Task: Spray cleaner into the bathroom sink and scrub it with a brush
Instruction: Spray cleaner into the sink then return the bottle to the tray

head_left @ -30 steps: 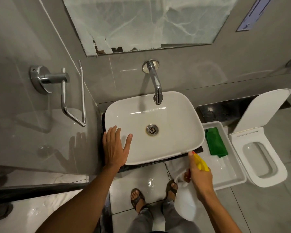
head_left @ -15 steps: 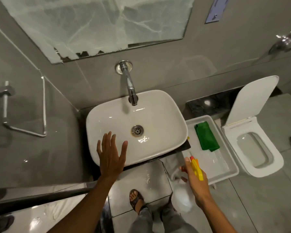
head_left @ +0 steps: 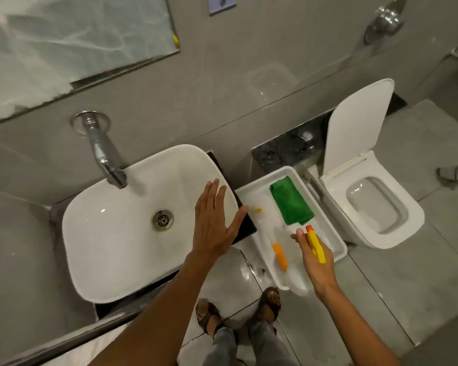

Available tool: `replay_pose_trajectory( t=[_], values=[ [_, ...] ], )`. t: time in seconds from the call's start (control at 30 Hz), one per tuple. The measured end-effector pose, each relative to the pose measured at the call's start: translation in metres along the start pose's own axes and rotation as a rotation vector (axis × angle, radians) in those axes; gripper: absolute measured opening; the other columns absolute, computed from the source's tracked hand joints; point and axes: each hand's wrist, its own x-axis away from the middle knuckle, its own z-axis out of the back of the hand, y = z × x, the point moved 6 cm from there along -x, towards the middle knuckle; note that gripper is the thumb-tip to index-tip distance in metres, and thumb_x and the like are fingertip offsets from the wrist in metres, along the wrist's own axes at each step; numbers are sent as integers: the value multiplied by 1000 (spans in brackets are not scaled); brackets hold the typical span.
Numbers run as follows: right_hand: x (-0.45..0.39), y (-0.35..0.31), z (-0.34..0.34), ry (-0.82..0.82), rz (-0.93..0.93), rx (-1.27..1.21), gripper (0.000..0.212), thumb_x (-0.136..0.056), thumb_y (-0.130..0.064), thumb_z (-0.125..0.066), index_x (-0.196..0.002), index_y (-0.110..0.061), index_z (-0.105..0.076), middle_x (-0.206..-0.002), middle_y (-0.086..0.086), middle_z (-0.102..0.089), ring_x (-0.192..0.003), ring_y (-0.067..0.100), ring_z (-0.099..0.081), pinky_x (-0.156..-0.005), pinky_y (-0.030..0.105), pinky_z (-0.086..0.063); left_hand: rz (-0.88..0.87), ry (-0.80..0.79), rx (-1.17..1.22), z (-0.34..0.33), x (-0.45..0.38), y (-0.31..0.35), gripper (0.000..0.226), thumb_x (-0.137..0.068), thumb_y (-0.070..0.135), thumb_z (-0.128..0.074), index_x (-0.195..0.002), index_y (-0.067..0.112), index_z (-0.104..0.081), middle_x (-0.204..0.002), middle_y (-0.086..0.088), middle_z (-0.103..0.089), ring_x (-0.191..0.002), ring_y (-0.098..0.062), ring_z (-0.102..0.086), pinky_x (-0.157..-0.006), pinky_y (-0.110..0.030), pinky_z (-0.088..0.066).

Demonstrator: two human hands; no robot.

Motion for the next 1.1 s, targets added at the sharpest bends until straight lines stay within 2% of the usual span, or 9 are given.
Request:
replay_pose_trajectory(
  t=[0.1, 0.2, 0.3, 0.4, 0.53, 0.73, 0.83, 0.97, 1.1],
  values=[
    [-32, 11, 16, 12, -23, -43, 31, -92, -50, -76, -100, -20, -81, -102, 3, -80, -82, -3, -72, -85, 18, -58, -37, -63, -87, -26, -18, 14, 84, -105, 75, -43, -166, 17, -37, -181, -3, -25, -170, -21, -14, -137, -35, -7],
    [-65, 24, 20, 3, -38, -37, 10, -93, -44, -77, -93, -35, -82, -99, -8, -82, -91, 5, -76, -88, 25, -56, -48, -147, -147, -50, -26, 19, 93, -104, 77, -42, -172, 15, -27, -184, -3, -15, -172, -20, 0, -138, -41, -6],
    [-101, 38, 26, 24, 4, -15, 22, -92, -45, -78, -107, -28, -81, -102, -13, -81, -102, 8, -76, -89, 18, -54, -48, -182, -263, -61, -30, 23, 98, -103, 82, -36, -173, 15, -22, -185, -5, -4, -171, -21, 13, -136, -41, 1],
    [-130, 52, 25, 10, 58, -26, 37, -89, -39, -81, -119, -17, -78, -105, -18, -81, -103, -2, -76, -87, 10, -58, -53, -151, -302, -60, -33, 24, 94, -103, 81, -38, -171, 17, -29, -184, -4, -10, -171, -21, 11, -137, -44, -3],
    [-158, 75, 28, 18, 149, -17, 30, -87, -31, -86, -115, -22, -78, -118, -9, -80, -114, 7, -75, -99, 27, -58, -49, -151, -286, -60, -32, 26, 92, -103, 80, -42, -169, 16, -35, -183, -5, -15, -171, -21, 9, -137, -45, -5],
    [-165, 103, 39, 48, 215, 73, 37, -87, -27, -87, -123, -25, -78, -123, -10, -79, -118, 12, -74, -102, 32, -58, -56, -124, -303, -61, -33, 26, 89, -103, 75, -49, -164, 10, -44, -181, -9, -23, -172, -24, 3, -136, -56, -22],
    [-158, 112, 42, 57, 218, 84, 40, -88, -23, -86, -127, -20, -76, -123, -8, -78, -117, 11, -74, -100, 28, -60, -58, -121, -320, -62, -33, 25, 89, -103, 75, -48, -163, 10, -45, -181, -8, -24, -172, -23, 3, -137, -52, -18],
    [-146, 122, 47, 101, 209, 59, 42, -87, -26, -84, -127, -17, -75, -122, -15, -76, -118, 5, -72, -100, 16, -57, -74, -117, -335, -62, -34, 25, 88, -104, 74, -48, -162, 9, -45, -181, -8, -23, -172, -23, 3, -138, -35, 1],
    [-138, 134, 56, 208, 176, 72, 55, -84, -27, -88, -134, -14, -69, -130, -4, -74, -120, 7, -70, -97, 17, -58, -56, -129, -330, -64, -33, 24, 88, -103, 76, -46, -163, 11, -45, -182, -7, -22, -172, -21, 5, -137, -42, -6]
  ],
)
